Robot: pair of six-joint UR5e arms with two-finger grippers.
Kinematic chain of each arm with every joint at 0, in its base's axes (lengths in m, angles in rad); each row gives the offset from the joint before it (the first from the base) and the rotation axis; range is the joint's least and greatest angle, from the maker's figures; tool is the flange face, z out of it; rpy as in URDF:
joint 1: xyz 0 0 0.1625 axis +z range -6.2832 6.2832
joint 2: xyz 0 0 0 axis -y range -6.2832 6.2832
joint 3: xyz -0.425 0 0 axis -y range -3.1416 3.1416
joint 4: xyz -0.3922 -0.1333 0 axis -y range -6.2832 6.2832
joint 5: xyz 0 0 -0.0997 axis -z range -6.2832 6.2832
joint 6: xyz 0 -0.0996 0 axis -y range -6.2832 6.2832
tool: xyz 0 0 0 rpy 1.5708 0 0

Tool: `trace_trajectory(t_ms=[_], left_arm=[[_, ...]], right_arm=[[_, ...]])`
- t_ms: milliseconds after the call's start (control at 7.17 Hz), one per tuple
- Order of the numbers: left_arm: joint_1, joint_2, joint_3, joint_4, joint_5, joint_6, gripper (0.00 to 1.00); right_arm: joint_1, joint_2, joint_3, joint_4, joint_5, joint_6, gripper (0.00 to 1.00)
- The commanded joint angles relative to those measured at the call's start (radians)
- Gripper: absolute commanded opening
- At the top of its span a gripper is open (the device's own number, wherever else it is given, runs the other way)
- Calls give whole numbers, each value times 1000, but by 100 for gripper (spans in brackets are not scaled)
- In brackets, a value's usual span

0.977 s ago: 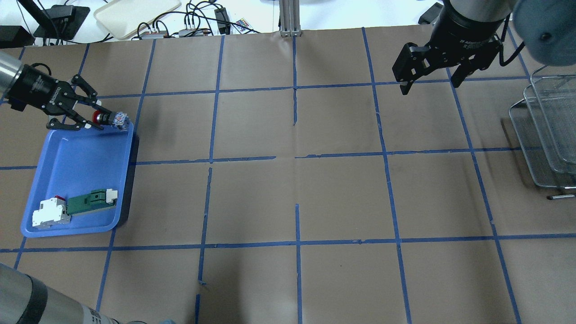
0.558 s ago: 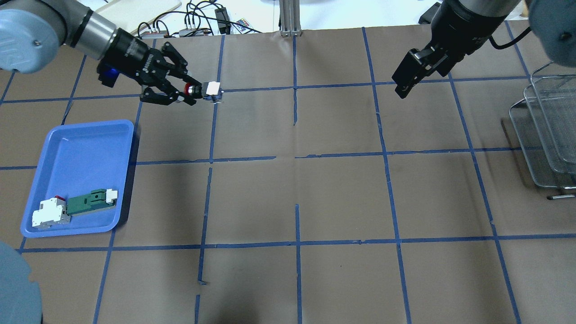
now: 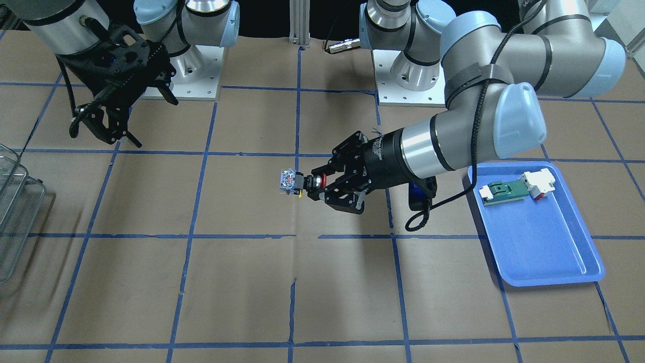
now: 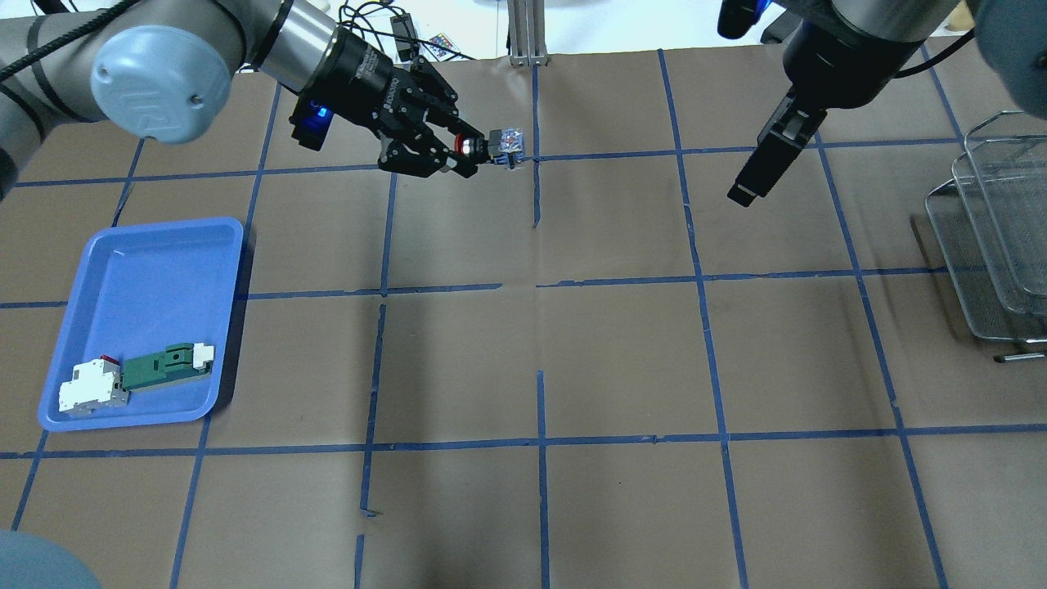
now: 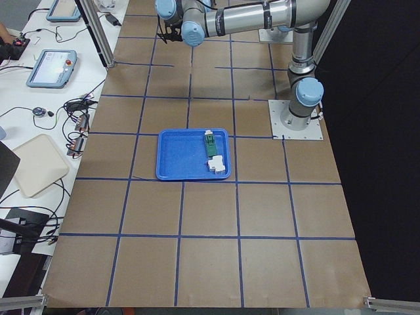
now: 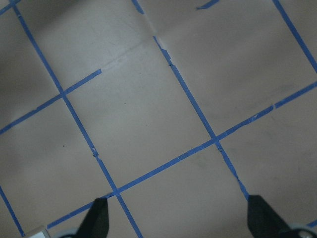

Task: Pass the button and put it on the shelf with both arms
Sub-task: 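Lift the red push button out of the tray with the left gripper, then carry the button toward the center while the right gripper descends to meet it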

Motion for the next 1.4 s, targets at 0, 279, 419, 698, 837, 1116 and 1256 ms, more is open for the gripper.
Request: trace_trajectory(t_ms=[0, 279, 419, 698, 837, 1116, 1256], left_arm=[[-53, -5, -2, 59, -7, -87, 0], [-116, -23, -2, 153, -6, -199, 0], [-140, -17, -11, 215, -6, -274, 0], [-153, 9, -72, 253, -6, -296, 0], [-154, 6, -88, 302, -6, -321, 0], [-157, 9, -89, 344, -7, -353, 0], [-159, 10, -91, 344, -7, -353, 0]], right_arm=[[-13, -10, 29, -6, 36, -197, 100], [9, -12, 31, -48, 37, -187, 100], [32, -14, 30, -63, 63, -102, 100], [136, 25, 22, -176, 59, -17, 100], [148, 49, 8, -178, 57, -77, 100], [151, 54, 2, -158, 25, -158, 100], [155, 63, 2, -162, 25, -193, 100]])
